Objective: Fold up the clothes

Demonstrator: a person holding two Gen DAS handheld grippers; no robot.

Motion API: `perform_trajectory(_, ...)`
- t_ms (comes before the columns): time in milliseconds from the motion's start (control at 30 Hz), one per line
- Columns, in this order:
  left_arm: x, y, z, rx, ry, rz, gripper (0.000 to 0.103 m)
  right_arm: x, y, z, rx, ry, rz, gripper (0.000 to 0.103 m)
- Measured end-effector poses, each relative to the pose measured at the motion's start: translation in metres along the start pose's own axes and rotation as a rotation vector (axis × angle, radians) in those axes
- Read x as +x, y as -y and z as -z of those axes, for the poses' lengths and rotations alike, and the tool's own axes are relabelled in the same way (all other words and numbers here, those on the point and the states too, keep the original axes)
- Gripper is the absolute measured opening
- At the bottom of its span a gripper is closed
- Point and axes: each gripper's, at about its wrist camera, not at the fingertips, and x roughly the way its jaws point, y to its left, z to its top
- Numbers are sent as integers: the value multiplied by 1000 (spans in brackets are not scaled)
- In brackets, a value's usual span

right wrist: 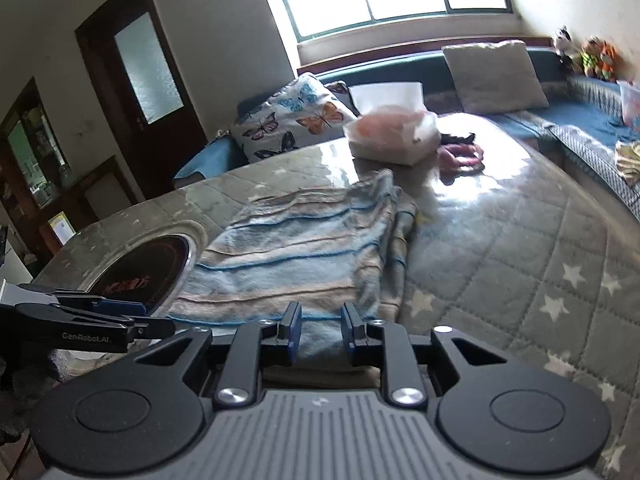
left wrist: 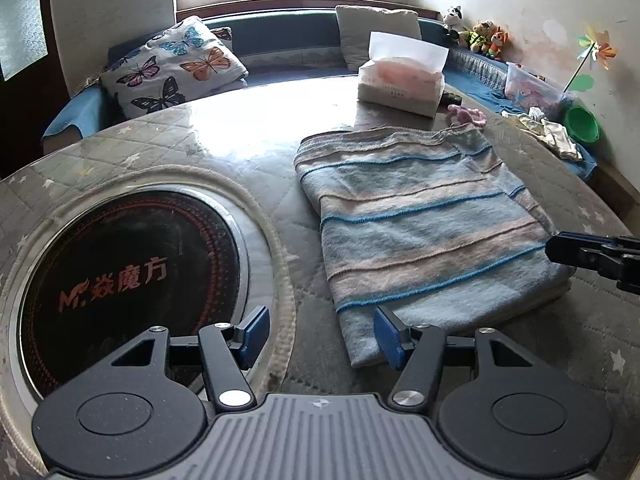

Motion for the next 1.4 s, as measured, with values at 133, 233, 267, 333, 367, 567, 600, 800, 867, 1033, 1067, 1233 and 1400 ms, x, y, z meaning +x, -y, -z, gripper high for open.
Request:
perform_trajectory(133,-3,-2,5,-5,1,-9,65,6,-5,7,-39,-19,41,31)
perform_trajectory(233,-7,-3,7,-2,7,-13,68,1,-14,10,-83,-3,58,39)
perform_trajectory(267,-6,-3,8,-1,6,-17,68,-1,-18,11,-101,7,61,41)
perform_trajectory(333,-5,-3,10,-6,2,-21,69,0,-24,12,-132,13,64,41)
perform_trajectory(367,-4,-4,10,-10,0,-22,69,3,-25,13,-137,4,68,41)
perform_trajectory(567,-13,-5,17,-14,3,-27,73,4,-33,20,-164,-4,91,53)
perform_trajectory(600,-14,-5,18,-14,4,-26,74,1,-35,21,-166,0,87,54)
perform_trajectory(800,-23,-2,27,-15,9,-18,83,-6,-37,30,-135,-1,87,66)
perform_trajectory(867,-25,-1,30,-15,11,-16,86,-9,-37,35,-115,-5,89,76)
perform_trajectory(1033,-32,1,37,-15,16,-9,91,-12,-37,44,-87,-13,101,87)
perform_trajectory(1067,-34,2,39,-15,17,-8,91,-13,-37,46,-83,-14,106,89)
perform_trajectory(1233,-41,4,46,-7,31,-5,95,-20,-38,56,-64,-16,130,96)
perform_trajectory(1400,-47,8,52,10,45,2,101,-27,-41,61,-52,-10,159,103)
